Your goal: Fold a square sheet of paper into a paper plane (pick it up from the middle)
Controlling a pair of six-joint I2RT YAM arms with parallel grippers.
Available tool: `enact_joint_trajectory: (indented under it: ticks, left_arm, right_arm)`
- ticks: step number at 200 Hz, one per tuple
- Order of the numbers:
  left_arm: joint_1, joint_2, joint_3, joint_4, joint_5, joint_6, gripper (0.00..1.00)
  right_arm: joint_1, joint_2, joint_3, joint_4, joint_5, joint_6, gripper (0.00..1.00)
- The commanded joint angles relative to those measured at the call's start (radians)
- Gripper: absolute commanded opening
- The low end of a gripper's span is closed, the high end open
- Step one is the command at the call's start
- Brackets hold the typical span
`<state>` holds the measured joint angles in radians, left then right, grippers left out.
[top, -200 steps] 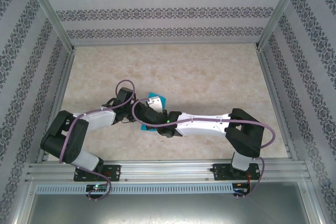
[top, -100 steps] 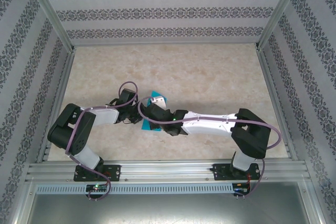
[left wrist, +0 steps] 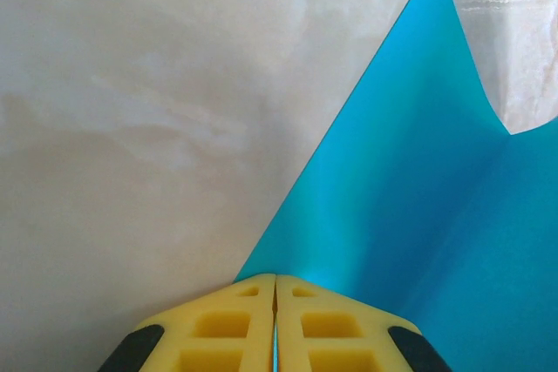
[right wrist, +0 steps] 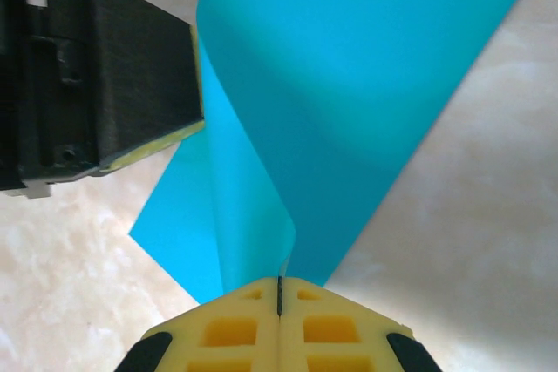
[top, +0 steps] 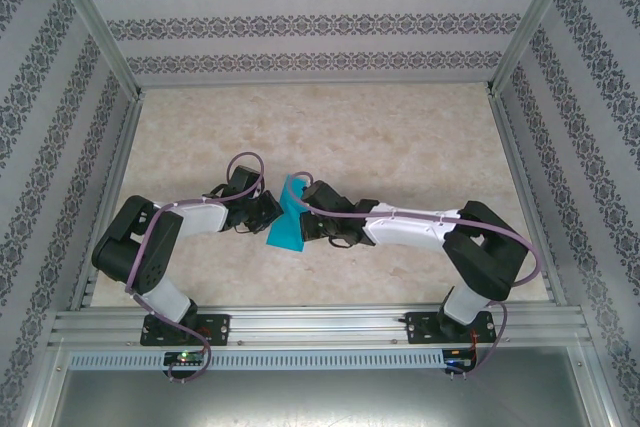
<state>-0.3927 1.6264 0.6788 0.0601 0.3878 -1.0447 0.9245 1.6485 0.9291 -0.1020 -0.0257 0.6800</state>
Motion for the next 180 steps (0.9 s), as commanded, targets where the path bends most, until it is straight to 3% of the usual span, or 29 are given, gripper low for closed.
enact_joint_trajectory:
  ticks: [1, 91, 180]
  left_arm:
    - [-0.006, 0.017, 0.014, -0.058, -0.031, 0.035, 0.11]
    - [-0.008, 0.021, 0.032, -0.081, -0.035, 0.054, 0.11]
    - [-0.008, 0.026, 0.051, -0.097, -0.037, 0.063, 0.11]
  right_arm:
    - [-0.026, 0.023, -0.012, 0.052, -0.098, -0.053, 0.0]
    - [-0.181, 0.128, -0.019, 0.2, -0.404, -0.103, 0.0]
    - [-0.221, 0.203, 0.0, 0.225, -0.503, -0.149, 0.0]
